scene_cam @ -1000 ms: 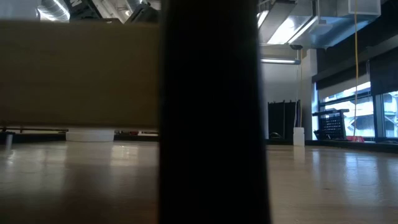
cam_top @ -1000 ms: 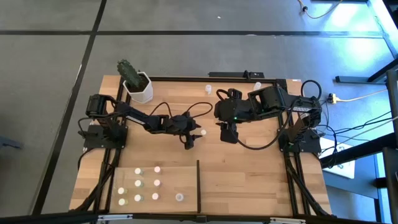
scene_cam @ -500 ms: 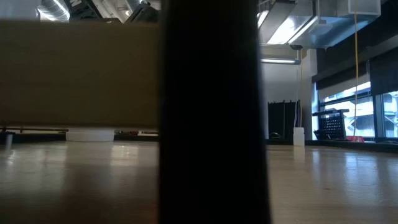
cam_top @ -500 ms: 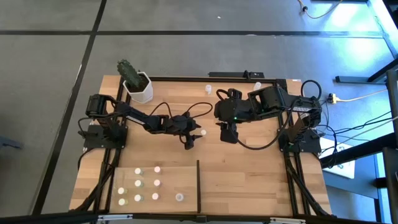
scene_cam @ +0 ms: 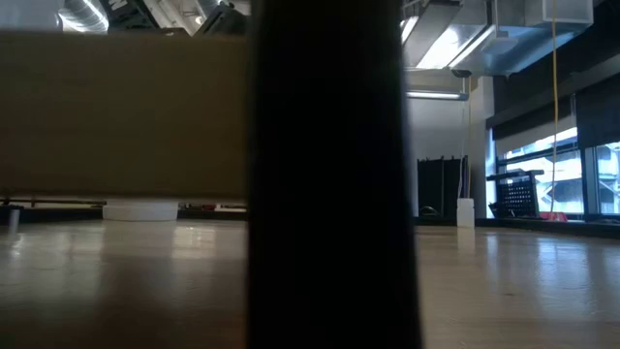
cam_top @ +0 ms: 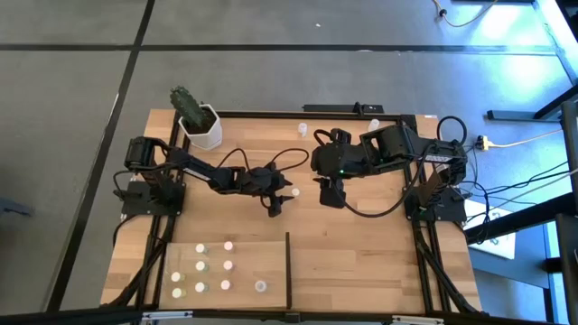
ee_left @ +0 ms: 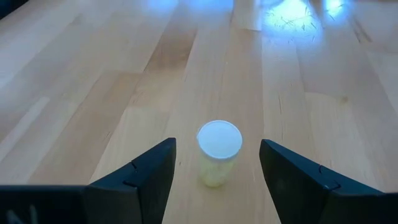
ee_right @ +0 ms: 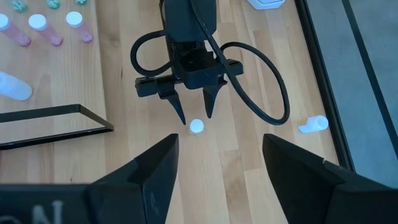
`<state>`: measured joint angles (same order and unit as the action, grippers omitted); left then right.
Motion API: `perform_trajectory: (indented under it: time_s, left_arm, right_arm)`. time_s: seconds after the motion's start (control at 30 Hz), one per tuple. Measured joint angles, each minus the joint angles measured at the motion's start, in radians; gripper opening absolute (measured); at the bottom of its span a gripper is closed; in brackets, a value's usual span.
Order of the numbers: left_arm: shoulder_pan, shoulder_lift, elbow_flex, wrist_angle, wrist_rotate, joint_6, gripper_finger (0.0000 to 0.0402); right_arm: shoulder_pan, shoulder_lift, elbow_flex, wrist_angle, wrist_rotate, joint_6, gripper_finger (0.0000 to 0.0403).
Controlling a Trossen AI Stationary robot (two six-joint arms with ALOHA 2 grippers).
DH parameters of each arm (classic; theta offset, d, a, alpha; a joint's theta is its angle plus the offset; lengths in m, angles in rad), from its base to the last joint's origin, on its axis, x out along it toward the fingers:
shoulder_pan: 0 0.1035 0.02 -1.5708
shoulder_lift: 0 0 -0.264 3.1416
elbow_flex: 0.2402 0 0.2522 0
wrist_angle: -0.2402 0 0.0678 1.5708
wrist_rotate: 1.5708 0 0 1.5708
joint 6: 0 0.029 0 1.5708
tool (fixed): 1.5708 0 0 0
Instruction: Pick and place medicine bottles onto shelf by color
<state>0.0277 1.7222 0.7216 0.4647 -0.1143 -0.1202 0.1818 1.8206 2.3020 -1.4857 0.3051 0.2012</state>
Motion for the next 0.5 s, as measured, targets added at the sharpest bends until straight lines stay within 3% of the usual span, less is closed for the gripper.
perform_trajectory:
  time_s: [0.23,0.5]
  left_arm:
    - [-0.003,0.0,0.0,0.002,0.0,0.087,0.0225]
    - [-0.003,0.0,0.0,0.009,0.007,0.078,0.0225]
  right_arm:
    - [0.0,0.0,0.0,0.001,0.0,0.0,0.0234]
    - [0.0,0.0,0.0,0.001,-0.001,0.0,0.0234]
